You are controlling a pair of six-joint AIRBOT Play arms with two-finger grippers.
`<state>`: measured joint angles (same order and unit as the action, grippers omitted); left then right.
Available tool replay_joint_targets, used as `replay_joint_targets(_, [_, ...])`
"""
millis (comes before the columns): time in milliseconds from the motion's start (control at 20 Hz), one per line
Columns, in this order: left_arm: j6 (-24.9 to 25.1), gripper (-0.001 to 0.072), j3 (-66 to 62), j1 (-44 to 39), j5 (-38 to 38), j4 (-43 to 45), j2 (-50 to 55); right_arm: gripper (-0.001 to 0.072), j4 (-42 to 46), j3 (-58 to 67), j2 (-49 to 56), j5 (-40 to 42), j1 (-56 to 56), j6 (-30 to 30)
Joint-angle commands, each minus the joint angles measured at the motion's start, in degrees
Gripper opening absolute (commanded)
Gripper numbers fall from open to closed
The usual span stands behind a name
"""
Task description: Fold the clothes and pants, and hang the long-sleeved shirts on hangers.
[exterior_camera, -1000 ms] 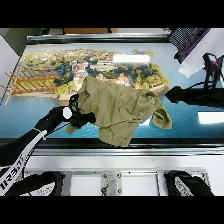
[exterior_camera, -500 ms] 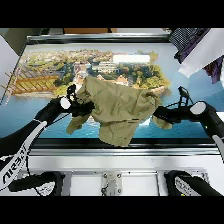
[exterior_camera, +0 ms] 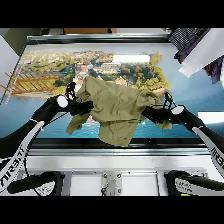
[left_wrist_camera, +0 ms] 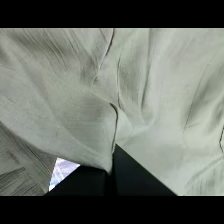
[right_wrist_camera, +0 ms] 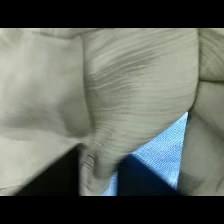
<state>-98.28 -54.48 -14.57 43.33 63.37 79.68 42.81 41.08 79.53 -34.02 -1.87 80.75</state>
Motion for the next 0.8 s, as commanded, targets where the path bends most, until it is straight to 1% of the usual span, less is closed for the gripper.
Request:
replay_joint_targets(0, [0.3,0.0016,-0.1,0.5,0.2,0.0,-0.9,0.0023,-1.9,0.9,-0.1,2.5,-0.7,-4.9])
replay_joint_targets(100, [1.8,0.0016,-0.4,1.6,0.4,0.1,-6.4,0.001,0.1,4.7,-4.5,-2.1,1.5,-9.5])
replay_joint_targets(200, [3.5,0.0016,-4.0,3.5,6.0,0.0,-14.6,0.001,6.0,12.0,-12.2,-11.1,4.3,-9.8])
replay_joint_targets(250, [3.5,0.0016,-6.5,4.1,10.6,-0.1,-19.1,0.0009,8.7,16.5,-16.7,-17.8,5.5,-9.7])
replay_joint_targets(300, [3.5,0.0016,-8.6,4.1,14.5,-0.6,-23.4,0.001,10.9,20.6,-20.9,-23.9,6.2,-8.9])
replay_joint_targets(350, [3.5,0.0016,-10.4,3.5,17.4,-0.4,-27.8,0.001,13.2,24.3,-25.3,-29.4,6.3,-6.6])
replay_joint_targets(450, [2.9,0.0016,-13.0,1.1,20.4,-0.4,-36.3,0.0009,16.9,28.2,-33.5,-36.5,6.2,0.0])
replay_joint_targets(500, [1.2,0.0016,-13.2,-0.2,21.2,-0.3,-39.8,0.0009,18.6,28.3,-37.6,-39.4,6.2,3.8])
replay_joint_targets(550, [-1.9,0.0016,-13.0,-1.4,22.1,-0.3,-42.9,0.0009,21.4,28.2,-40.7,-43.4,6.2,7.9])
replay_joint_targets(650, [-10.1,0.0016,-10.5,-4.3,26.5,-0.3,-47.5,0.0009,26.8,28.2,-44.8,-54.4,6.2,15.2])
replay_joint_targets(750, [-16.1,0.0015,-5.6,-7.6,29.9,-0.3,-49.8,0.0009,29.7,28.2,-46.3,-64.2,6.2,19.4])
